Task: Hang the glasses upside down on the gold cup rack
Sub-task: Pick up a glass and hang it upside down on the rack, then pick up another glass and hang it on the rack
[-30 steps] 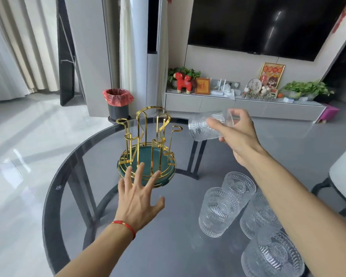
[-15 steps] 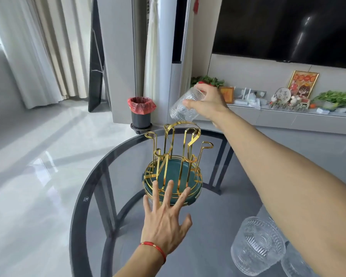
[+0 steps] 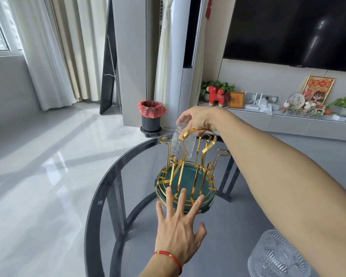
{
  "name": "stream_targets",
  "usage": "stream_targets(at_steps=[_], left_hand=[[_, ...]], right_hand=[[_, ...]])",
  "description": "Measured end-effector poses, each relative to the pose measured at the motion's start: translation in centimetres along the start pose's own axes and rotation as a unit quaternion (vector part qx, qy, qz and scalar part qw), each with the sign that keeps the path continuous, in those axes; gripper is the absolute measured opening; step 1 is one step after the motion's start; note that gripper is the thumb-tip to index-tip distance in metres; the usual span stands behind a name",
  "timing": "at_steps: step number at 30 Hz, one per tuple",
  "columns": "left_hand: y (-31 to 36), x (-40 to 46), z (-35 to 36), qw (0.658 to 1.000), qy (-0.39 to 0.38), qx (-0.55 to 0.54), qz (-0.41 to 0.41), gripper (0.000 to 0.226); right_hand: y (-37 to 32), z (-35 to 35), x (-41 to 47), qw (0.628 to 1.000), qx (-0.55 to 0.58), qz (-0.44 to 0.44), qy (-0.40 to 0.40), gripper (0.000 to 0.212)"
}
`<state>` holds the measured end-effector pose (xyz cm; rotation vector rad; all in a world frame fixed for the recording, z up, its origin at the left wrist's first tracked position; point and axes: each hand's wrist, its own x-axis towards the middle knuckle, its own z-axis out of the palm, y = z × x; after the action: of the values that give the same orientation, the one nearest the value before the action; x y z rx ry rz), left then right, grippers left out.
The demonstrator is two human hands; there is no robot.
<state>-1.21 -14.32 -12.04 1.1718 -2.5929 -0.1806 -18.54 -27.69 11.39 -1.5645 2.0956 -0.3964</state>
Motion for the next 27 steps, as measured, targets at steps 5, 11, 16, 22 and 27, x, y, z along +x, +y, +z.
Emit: stream_targets(at_steps=[5, 11, 16, 22, 27], left_hand=[[0.1, -0.2, 0.1, 1.0, 0.003, 0.011, 0.005, 0.07], [-0.1, 0.0, 0.8, 1.0, 0.027, 0.0, 0.003, 0.07], [-0.3, 0.1, 0.8, 1.0, 0.004, 0.008, 0.002, 0.07], [-0.4, -0.1, 0.7, 1.0, -0.015, 0.023, -0.001, 0.072], [0.1, -0.3, -0.1, 0.999, -0.022, 0.046, -0.004, 0.072]], right_hand=[[-0.6, 0.3, 0.9, 0.998, -0.026, 0.032, -0.054, 0.069], [-0.7, 0.7, 0.5, 0.997, 0.009, 0.021, -0.071, 0.05], [0.1, 1.1, -0.2, 0.999, 0.045, 0.009, 0.014, 0.042], [3.1, 1.7, -5.4, 0.97, 0.047, -0.041, 0.234, 0.039], [7.1, 3.9, -15.1, 0.97, 0.037, -0.022, 0.237, 0.027]])
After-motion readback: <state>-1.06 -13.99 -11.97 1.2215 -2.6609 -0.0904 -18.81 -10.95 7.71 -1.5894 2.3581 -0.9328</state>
